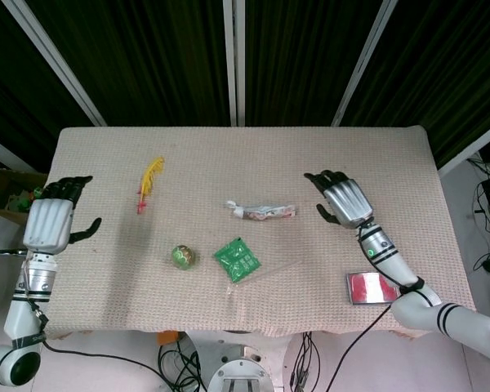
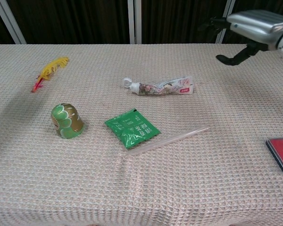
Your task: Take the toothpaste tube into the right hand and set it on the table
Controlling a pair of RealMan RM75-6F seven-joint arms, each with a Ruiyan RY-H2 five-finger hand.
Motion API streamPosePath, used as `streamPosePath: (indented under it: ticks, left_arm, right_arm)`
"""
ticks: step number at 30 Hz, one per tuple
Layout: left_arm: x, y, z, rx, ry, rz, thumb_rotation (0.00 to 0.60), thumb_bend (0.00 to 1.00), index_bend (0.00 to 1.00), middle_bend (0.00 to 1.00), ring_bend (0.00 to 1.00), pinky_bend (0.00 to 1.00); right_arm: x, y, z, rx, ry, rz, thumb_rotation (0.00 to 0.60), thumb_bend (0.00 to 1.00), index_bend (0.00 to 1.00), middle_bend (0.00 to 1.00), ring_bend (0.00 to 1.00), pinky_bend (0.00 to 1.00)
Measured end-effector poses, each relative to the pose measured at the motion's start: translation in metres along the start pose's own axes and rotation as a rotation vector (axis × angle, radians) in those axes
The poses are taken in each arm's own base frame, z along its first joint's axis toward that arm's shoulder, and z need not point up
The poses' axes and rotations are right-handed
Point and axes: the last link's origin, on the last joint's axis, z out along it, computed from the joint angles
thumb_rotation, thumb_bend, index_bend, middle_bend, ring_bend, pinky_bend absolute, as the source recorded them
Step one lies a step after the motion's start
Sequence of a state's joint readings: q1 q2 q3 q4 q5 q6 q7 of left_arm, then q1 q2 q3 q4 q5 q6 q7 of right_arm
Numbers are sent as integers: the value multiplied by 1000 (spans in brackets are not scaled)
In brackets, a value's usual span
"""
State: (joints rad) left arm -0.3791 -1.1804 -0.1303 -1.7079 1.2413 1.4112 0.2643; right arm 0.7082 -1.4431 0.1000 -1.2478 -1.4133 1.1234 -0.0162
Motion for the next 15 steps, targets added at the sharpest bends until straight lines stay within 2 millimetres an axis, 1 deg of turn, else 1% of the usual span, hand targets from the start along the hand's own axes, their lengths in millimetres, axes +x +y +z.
streamPosePath:
  ticks: [1,3,4,7,10,13,15]
  left_arm:
    - [0,-6,-5,17,2,12,510,262,178,188,150,206]
    - [0,-19,-17,52,6,33,531,262,181,190,150,206]
    - [0,-23,-22,64,6,39,541,262,182,191,150,206]
    - [-1,-32,-42,88,5,53,552,261,183,191,150,205]
    - [-1,-35,-61,100,5,66,556,261,183,191,150,205]
    - [-2,-33,-80,110,7,68,554,261,183,192,150,204]
    - [-2,-30,-92,109,9,61,553,261,183,193,150,204]
  right_arm:
    - [6,7,-12,-26,8,8,600,367,87,196,92,244]
    - [18,22,-44,-92,31,25,600,368,79,182,80,236]
    - [26,30,-64,-130,46,32,600,368,78,178,75,233]
    - [38,44,-109,-210,78,46,600,371,77,176,72,232]
    - [41,47,-146,-254,92,64,600,383,77,177,72,225]
    - [39,45,-174,-277,86,98,600,389,76,179,72,221]
    - [38,43,-186,-284,84,115,600,390,76,184,72,219]
